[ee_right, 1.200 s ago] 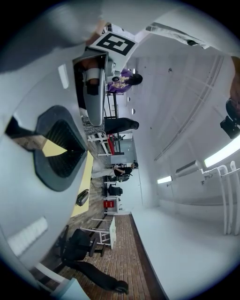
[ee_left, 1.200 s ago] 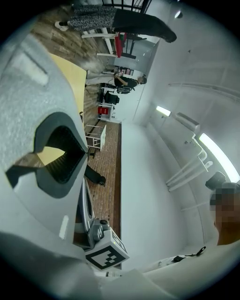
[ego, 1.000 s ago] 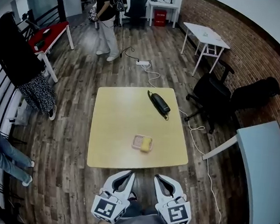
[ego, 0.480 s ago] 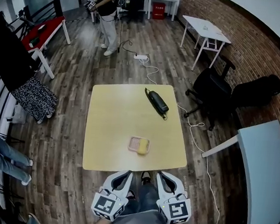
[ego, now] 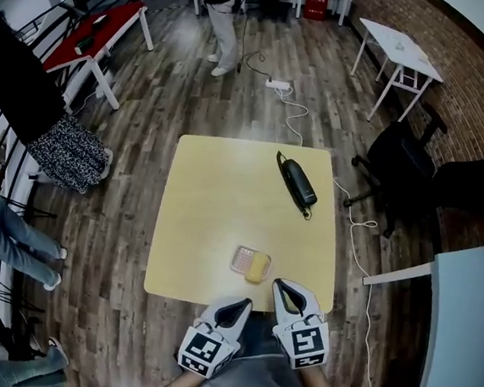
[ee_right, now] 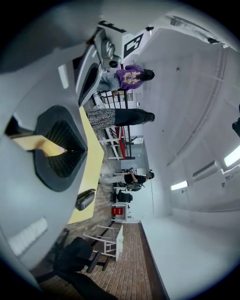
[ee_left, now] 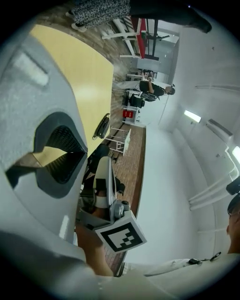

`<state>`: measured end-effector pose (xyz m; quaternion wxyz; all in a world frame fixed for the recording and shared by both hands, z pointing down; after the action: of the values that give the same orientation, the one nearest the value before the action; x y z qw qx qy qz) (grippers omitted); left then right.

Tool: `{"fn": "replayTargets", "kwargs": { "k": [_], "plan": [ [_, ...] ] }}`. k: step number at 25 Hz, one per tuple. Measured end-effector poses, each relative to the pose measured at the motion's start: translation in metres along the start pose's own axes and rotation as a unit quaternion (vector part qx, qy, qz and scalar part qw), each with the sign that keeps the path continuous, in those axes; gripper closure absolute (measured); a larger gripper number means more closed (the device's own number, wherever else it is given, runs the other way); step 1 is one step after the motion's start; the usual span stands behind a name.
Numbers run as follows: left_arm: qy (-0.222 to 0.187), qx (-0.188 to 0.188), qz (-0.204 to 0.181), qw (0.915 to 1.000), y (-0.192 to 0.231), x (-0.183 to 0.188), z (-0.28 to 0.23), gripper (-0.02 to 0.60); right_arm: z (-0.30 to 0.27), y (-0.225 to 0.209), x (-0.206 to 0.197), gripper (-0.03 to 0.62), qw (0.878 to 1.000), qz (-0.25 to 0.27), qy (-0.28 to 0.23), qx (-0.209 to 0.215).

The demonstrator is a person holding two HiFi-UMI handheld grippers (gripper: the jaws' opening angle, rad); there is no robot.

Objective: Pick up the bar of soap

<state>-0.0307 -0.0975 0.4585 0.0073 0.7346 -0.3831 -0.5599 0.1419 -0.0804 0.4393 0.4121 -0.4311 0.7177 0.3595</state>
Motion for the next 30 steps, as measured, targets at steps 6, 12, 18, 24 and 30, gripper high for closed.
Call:
{"fn": "replayTargets", "kwargs": {
  "k": [6, 12, 18, 24, 30],
  "plan": [
    [0.040, 0.027, 0.097, 0.9941, 0.034, -0.015, -0.040, 0.580, -0.068, -0.023, -0.022, 0.591, 0.997, 0.031, 0.028, 0.065],
    [0.039, 0.050, 0.252, 0.9657, 0.057, -0.041, -0.066, 0.578, -0.118, -0.035, -0.047, 0.591, 0.990, 0.046, 0.058, 0.122],
    [0.003, 0.074, 0.406, 0.9111, 0.073, -0.064, -0.076, 0.510, -0.145, -0.033, -0.068, 0.591, 0.981, 0.051, 0.092, 0.165],
    [-0.023, 0.088, 0.456, 0.8852, 0.079, -0.073, -0.073, 0.460, -0.156, -0.028, -0.075, 0.591, 0.974, 0.071, 0.104, 0.188],
    [-0.031, 0.096, 0.469, 0.8776, 0.080, -0.075, -0.083, 0.433, -0.151, -0.028, -0.077, 0.591, 0.972, 0.084, 0.091, 0.200]
  ]
}}
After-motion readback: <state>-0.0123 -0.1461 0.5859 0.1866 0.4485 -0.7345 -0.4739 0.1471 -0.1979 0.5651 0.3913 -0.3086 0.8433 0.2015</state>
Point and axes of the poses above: the fingertips, and each gripper's own axes: z backward along the fingers, y to its left, x out of its top, the point moved 10 cm from there along z, backward along the fingers, and after that the axes turned 11 degrees about z, right-handed, at the moved point
